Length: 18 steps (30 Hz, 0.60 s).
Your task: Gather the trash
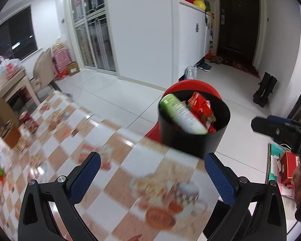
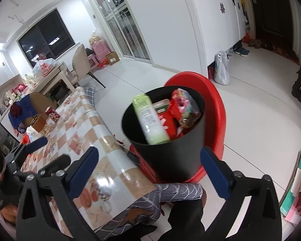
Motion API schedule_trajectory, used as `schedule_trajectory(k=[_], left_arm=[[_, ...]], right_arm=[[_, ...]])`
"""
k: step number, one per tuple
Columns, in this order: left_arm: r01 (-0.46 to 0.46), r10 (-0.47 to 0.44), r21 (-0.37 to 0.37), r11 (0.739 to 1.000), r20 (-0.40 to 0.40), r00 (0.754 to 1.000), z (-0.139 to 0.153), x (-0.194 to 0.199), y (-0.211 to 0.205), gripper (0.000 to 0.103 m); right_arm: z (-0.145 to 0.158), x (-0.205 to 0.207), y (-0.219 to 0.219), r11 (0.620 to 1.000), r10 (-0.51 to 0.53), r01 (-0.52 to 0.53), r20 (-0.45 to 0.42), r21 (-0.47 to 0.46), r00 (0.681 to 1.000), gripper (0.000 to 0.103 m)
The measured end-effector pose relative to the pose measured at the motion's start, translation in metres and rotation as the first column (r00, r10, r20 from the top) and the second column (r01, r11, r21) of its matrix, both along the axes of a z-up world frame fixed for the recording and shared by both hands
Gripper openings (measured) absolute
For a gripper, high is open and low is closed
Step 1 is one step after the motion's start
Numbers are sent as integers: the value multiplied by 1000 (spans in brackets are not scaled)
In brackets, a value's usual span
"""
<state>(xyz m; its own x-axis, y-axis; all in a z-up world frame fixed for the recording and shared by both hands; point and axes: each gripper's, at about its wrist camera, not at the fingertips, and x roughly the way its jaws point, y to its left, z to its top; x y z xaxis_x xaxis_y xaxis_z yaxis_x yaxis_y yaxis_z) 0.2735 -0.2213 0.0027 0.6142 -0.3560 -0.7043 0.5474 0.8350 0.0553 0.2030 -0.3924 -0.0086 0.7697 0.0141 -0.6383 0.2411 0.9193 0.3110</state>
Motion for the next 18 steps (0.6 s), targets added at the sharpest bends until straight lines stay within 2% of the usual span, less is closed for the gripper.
schedule_trajectory(k=[4,7,10,14,18], left_arm=[[-53,53,-23,998,16,998,4,-18,35,103],[-105,107,-54,993,23,994,6,-33,64,103],[-155,159,-74,985,46,986,9,-48,87,103],[-213,223,-103,972,97,970,11,-69,114,103],[-281,301,-140,949,146,943,10,-90,139,103]], right_arm=[[4,-6,26,1000,24,-24,22,-18,999,103],[8,-12,46,998,41,-38,56,-53,998,103],[9,-16,72,992,58,-52,46,-116,997,103],[7,-28,101,983,87,-76,66,-166,994,103],[8,-44,126,971,106,-82,96,-226,990,103]])
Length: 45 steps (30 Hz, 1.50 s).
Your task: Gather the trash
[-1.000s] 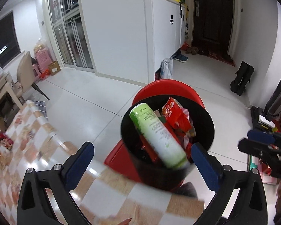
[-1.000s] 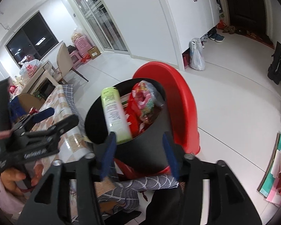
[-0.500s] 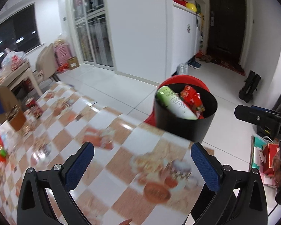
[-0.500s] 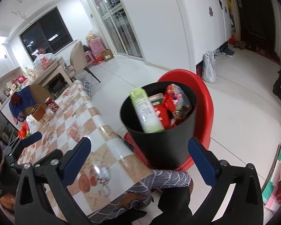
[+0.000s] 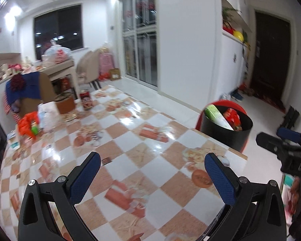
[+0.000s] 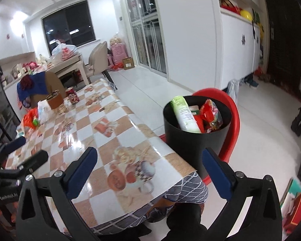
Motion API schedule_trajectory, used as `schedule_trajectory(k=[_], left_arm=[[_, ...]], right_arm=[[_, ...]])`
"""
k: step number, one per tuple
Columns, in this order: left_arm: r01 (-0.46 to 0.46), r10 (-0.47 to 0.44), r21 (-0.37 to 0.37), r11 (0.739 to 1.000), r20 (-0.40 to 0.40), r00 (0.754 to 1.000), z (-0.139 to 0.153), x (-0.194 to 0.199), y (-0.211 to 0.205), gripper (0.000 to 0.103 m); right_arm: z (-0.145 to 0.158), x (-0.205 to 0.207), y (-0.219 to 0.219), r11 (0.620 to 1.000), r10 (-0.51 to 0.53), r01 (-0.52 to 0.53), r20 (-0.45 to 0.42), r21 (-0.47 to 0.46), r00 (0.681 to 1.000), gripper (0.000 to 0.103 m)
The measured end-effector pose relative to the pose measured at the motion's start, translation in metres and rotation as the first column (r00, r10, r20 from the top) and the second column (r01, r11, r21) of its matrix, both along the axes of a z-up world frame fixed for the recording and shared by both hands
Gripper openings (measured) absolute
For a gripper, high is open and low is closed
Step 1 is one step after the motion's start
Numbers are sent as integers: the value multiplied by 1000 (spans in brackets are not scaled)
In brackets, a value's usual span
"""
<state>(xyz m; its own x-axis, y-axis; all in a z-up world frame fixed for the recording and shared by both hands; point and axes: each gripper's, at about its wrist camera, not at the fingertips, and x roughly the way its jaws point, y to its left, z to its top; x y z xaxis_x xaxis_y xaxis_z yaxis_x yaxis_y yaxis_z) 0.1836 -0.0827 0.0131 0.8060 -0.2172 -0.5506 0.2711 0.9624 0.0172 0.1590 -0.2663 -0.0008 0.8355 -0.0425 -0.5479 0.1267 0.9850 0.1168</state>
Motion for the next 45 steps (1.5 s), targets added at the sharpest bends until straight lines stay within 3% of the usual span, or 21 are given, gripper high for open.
schedule_trajectory(k=[13,24,45], left_arm=[[-123,121,1,992,158,980,-18,-56,42,103],[-179,183,-46,983,107,977,-37,-67,67,103],[-172,174,-23,985,159,972,-36,-77,67,103]], right_arm=[[-6,-40,56,996,10,-1,98,-88,995,103],[-12,-68,92,980,3,39,211,-195,977,103],[-8,-72,93,982,-1,45,237,-182,971,103]])
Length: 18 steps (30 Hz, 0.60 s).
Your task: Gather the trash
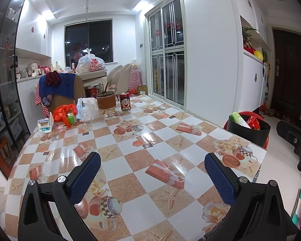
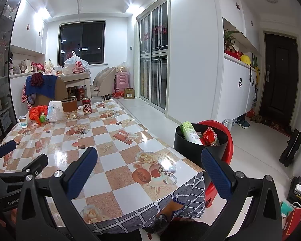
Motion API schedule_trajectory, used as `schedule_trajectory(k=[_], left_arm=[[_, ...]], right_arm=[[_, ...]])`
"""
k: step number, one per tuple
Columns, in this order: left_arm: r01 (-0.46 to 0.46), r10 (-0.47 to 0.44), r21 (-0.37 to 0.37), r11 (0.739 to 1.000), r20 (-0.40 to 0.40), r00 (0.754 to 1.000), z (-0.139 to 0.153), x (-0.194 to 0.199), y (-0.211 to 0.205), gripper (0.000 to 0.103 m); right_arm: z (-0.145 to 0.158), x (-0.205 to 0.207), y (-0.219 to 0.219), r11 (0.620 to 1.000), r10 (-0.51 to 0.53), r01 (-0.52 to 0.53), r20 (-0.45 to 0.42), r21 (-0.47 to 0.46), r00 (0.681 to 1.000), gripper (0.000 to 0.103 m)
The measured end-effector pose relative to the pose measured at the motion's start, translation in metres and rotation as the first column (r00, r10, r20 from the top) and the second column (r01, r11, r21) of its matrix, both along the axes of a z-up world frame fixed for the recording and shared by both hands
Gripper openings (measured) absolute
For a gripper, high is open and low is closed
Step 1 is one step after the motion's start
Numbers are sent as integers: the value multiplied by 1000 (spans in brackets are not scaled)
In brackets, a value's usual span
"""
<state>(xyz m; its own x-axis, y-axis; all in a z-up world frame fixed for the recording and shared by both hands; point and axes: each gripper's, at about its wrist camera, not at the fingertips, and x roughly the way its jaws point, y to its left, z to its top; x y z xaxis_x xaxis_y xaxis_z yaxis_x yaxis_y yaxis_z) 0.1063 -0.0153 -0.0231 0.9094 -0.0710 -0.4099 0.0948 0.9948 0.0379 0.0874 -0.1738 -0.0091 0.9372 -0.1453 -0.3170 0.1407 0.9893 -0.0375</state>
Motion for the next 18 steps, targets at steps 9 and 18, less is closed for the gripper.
schedule_trajectory(k=[9,18], left_arm=[[0,0,0,1000,-1,1000,0,0,0,103],[0,0,-1,1000,0,1000,0,0,0,103]], right_arm=[[0,0,-1,1000,2,-2,1,0,1000,103],[0,-1,1,1000,3,-3,2,3,1000,103]])
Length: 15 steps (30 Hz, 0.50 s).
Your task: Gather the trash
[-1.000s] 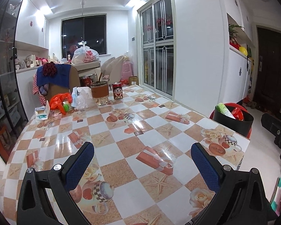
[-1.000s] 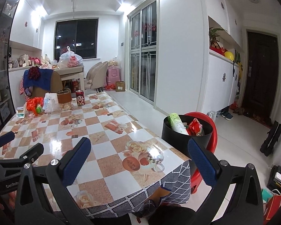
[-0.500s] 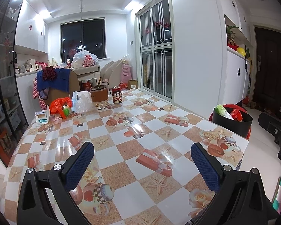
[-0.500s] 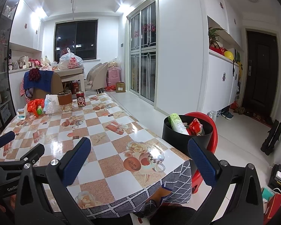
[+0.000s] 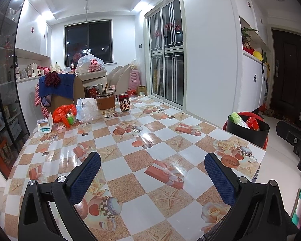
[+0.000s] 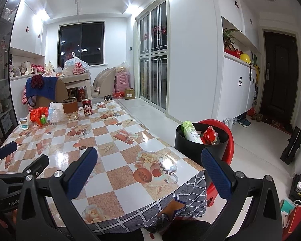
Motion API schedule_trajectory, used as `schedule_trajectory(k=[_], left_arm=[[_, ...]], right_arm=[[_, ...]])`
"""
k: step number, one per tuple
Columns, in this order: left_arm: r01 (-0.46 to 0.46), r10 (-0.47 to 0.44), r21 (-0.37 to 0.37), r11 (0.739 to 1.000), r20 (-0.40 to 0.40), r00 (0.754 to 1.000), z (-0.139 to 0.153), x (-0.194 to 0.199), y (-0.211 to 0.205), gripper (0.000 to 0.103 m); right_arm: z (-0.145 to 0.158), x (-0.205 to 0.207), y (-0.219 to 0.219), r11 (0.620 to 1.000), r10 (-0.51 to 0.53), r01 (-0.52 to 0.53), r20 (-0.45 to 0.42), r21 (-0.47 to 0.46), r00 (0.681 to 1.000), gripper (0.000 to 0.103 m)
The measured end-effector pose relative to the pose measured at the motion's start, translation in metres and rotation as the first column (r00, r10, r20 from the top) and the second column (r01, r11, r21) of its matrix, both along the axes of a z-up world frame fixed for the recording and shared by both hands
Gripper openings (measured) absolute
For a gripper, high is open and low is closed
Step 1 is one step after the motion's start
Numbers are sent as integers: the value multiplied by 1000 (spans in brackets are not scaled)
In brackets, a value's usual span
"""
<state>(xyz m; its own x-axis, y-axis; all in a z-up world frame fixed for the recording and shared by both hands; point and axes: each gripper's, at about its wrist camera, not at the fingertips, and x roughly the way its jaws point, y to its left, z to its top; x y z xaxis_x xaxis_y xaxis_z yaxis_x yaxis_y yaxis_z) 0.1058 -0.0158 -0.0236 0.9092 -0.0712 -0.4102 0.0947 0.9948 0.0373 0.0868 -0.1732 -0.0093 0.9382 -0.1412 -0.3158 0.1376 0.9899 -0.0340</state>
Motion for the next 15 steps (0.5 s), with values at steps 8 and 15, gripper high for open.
schedule_trajectory(k=[8,15], left_arm=[[1,-1,-1,1000,1,1000,0,0,1,103],[0,0,-1,1000,0,1000,0,0,1,103]], right_arm=[[1,-1,7,1000,5,-5,-1,10,1000,103],[1,-1,9,1000,8,-8,0,10,1000,103]])
